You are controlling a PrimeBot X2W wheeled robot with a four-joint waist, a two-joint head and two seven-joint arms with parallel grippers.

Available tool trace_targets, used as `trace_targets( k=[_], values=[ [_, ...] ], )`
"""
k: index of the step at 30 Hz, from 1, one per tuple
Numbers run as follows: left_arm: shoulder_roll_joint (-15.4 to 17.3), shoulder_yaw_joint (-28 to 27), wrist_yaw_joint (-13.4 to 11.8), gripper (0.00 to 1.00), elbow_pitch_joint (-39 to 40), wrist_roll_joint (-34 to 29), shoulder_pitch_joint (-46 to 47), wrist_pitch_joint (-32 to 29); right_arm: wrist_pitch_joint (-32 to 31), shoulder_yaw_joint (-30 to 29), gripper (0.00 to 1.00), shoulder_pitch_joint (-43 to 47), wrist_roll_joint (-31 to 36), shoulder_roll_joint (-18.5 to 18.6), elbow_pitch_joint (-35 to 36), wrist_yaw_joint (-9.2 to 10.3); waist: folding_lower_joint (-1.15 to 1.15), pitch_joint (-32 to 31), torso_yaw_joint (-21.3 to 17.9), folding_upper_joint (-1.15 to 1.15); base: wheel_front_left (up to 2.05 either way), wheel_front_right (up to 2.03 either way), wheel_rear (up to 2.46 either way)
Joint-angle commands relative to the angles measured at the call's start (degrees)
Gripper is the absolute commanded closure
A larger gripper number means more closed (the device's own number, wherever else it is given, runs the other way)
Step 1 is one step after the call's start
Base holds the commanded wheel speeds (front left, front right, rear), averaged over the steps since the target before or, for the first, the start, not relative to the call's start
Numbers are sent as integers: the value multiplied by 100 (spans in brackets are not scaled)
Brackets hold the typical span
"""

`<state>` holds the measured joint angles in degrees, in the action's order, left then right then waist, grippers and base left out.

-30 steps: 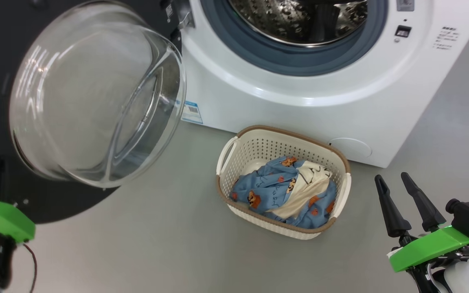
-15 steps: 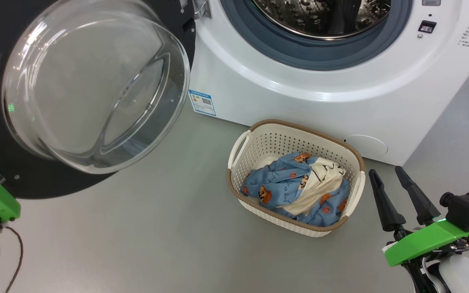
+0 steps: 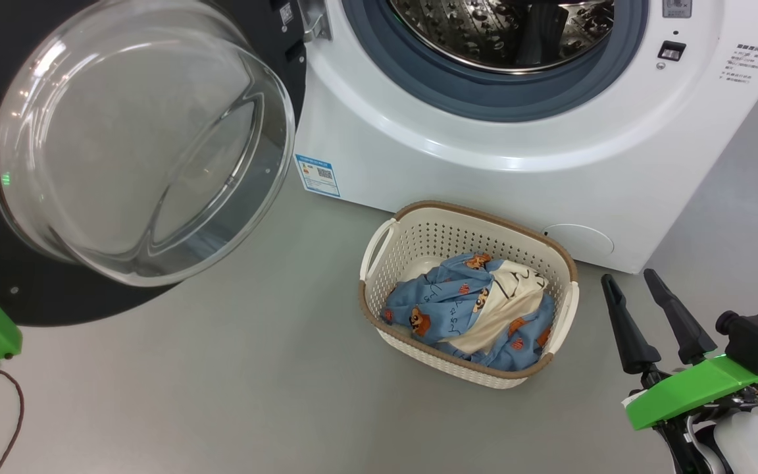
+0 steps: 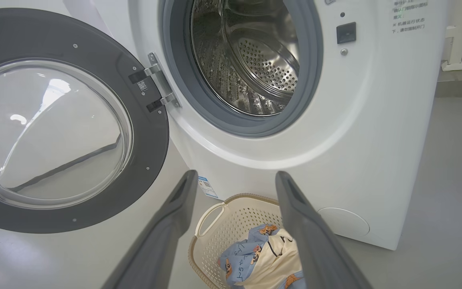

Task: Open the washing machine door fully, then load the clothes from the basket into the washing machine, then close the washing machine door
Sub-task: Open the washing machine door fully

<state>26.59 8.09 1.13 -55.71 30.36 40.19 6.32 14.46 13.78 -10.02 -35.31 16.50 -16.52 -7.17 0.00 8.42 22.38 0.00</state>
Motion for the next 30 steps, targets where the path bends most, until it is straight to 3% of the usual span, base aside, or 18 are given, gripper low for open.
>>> trace_targets(
  k=[1,13,23,25,26,30],
  values=[
    [426,-163,15,100,36,-43,274,75,54,50,0,-39,-4,86,132,-32,0,-10,3,0,0,0,0],
    [331,133,219,100,-221,-194,238,436,54,-55,0,61,18,109,171,-32,0,-134,-8,0,0,0,0],
    [344,253,284,100,334,-210,-196,632,54,-85,0,175,-14,151,191,-32,0,-300,-68,0,0,0,0],
    [317,263,236,49,579,-205,-344,653,54,-75,0,202,-12,165,196,-32,0,-377,-112,0,0,0,0],
    [301,269,208,0,730,-201,-429,657,54,-72,0,218,-13,174,197,-32,0,-413,-140,0,0,0,0],
    [237,257,111,0,1424,-120,-813,615,54,-56,0,310,-33,213,205,-32,0,-577,-261,0,0,0,0]
  ],
)
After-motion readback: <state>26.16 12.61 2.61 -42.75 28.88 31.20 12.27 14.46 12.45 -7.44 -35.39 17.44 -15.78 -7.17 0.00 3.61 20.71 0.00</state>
